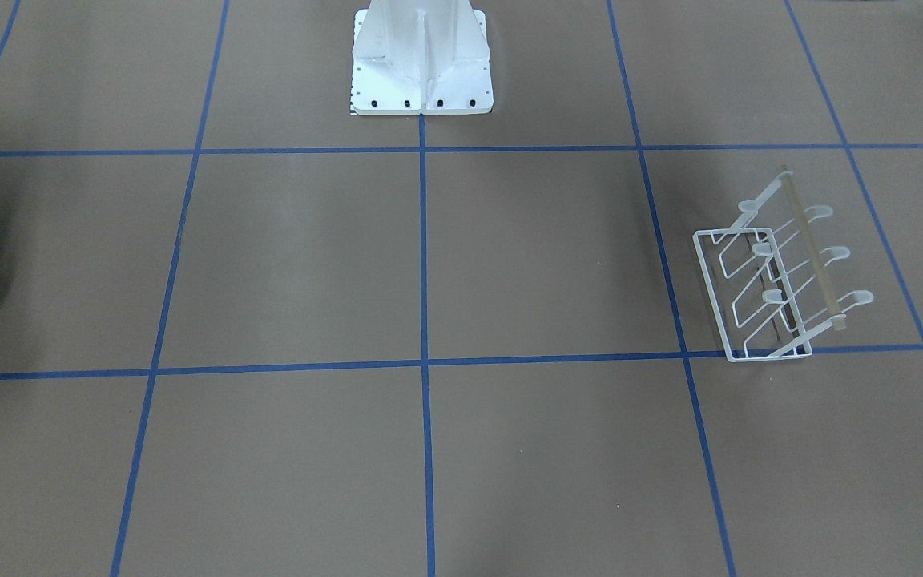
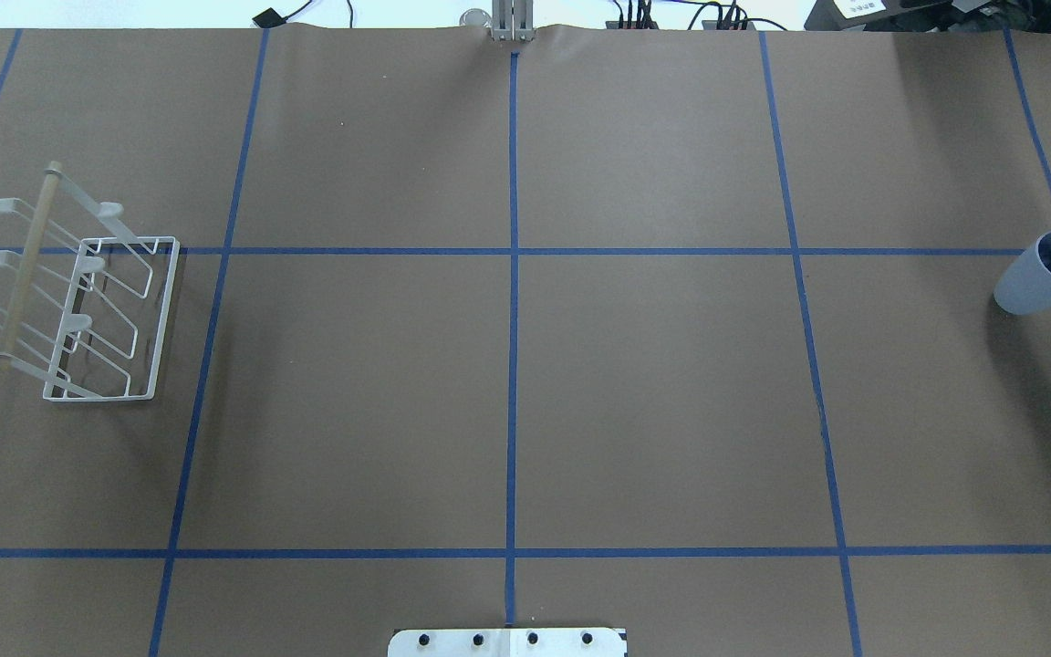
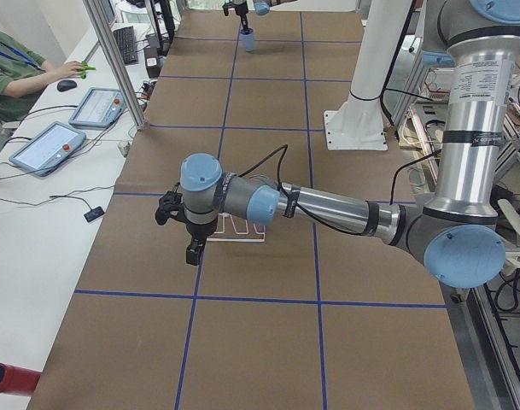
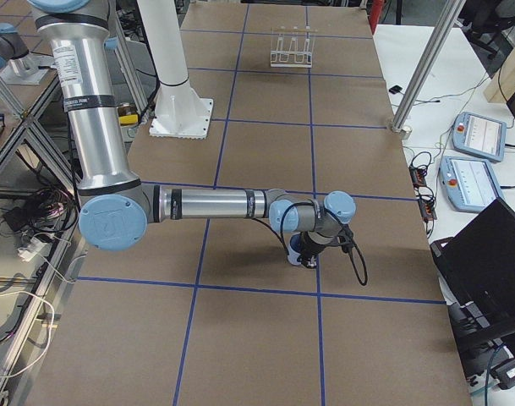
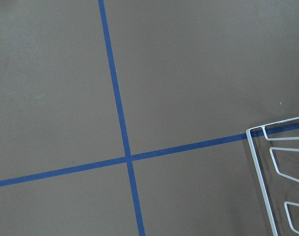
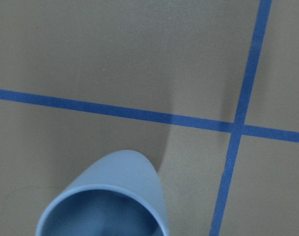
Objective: Hang cup on cup holder
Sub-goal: 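Grasp the light blue cup with the right gripper and lift it, then tip the cup sideways with the right gripper, mouth toward the left arm, then bring the cup toward center with the right gripper while the left gripper approaches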
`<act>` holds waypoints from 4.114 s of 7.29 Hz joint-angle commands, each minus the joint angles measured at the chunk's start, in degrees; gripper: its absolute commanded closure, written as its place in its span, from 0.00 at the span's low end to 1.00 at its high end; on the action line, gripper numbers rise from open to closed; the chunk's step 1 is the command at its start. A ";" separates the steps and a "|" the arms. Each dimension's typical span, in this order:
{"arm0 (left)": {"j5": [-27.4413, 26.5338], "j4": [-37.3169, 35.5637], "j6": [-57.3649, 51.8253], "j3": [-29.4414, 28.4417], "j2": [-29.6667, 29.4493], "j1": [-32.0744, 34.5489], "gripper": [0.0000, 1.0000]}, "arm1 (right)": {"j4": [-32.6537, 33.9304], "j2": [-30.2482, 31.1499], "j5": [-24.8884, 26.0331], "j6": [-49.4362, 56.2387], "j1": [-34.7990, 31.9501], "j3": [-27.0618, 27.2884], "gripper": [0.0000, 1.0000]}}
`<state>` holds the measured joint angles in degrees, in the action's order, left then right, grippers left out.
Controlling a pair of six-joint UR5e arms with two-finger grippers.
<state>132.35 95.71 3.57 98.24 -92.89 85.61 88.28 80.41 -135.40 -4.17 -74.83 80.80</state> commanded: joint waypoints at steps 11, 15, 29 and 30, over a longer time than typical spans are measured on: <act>-0.16 34.64 47.56 3.71 0.26 -5.77 0.02 | -60.08 2.38 -11.38 -78.74 3.55 24.31 1.00; 0.19 47.62 82.21 4.24 -10.33 -11.33 0.02 | -81.66 1.68 -6.28 -97.40 8.56 24.66 1.00; -47.54 74.09 123.87 9.78 -28.66 -56.51 0.02 | -99.35 -8.24 9.98 -112.37 27.62 29.85 1.00; -47.54 74.09 123.87 9.95 -28.92 -56.86 0.02 | -99.35 -8.43 10.07 -110.80 29.20 29.50 1.00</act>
<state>84.82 169.86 127.42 107.97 -121.52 29.27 -11.12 72.79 -125.38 -116.11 -47.38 110.66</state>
